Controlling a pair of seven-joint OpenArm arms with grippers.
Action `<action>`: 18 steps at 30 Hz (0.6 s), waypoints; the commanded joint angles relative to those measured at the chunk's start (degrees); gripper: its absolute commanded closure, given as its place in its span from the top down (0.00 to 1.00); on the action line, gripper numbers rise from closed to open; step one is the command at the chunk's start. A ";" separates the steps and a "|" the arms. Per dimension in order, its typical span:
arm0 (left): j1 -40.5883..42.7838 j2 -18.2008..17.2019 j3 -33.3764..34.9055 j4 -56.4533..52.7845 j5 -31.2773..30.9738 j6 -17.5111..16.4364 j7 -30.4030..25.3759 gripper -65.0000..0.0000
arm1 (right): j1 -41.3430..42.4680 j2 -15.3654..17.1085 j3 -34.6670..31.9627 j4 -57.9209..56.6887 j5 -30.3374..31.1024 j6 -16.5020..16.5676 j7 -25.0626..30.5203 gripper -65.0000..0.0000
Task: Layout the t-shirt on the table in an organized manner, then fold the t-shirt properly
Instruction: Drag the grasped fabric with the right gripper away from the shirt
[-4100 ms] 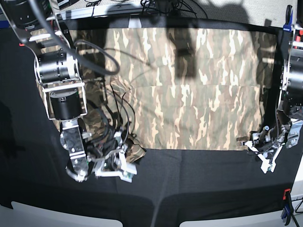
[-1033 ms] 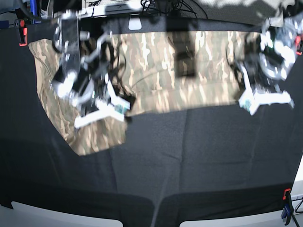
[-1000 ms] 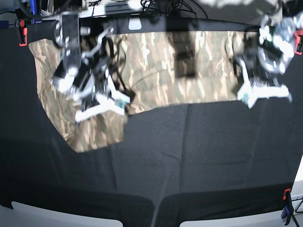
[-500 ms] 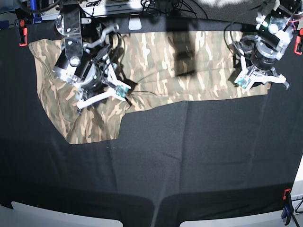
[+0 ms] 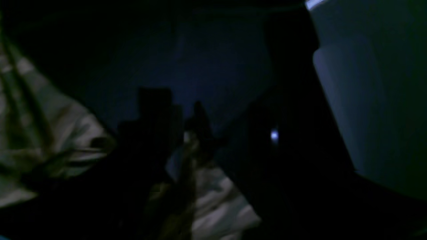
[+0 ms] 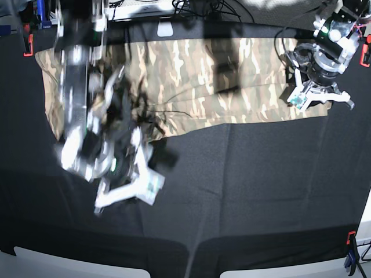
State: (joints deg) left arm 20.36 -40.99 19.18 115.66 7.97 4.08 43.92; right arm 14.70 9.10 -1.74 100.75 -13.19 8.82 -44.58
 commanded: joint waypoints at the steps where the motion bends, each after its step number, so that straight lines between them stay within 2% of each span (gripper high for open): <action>1: -0.33 -0.79 -0.48 0.96 1.01 0.52 -0.68 0.00 | 3.02 0.33 0.59 -2.12 0.39 0.83 0.52 0.46; 3: -0.33 -0.79 -0.48 0.96 0.98 0.50 -0.68 0.00 | 7.06 0.85 1.42 -9.07 1.86 2.54 -0.02 0.46; 7: -0.33 -0.76 -0.48 0.96 1.01 0.50 -0.70 0.00 | 16.02 3.50 1.77 -24.39 6.34 8.87 -4.28 0.46; 12: -0.35 -0.76 -0.48 0.96 0.98 0.50 -0.70 0.00 | 26.01 7.76 1.66 -40.96 16.41 22.51 -7.41 0.46; 13: -0.35 -0.76 -0.48 0.96 1.01 0.50 -0.70 0.00 | 27.69 8.33 1.66 -43.89 18.10 24.44 -8.17 0.46; 15: -0.33 -0.76 -0.48 0.96 1.01 0.52 -0.70 0.00 | 30.77 9.25 1.66 -49.77 19.89 27.21 -9.46 0.46; 18: -0.35 -0.76 -0.48 0.96 1.01 0.50 -0.70 0.00 | 34.10 9.99 1.57 -57.88 19.89 29.29 -10.19 0.46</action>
State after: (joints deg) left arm 20.29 -40.97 19.18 115.66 7.97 4.05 43.94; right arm 46.92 18.48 -0.25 41.89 6.22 37.98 -55.20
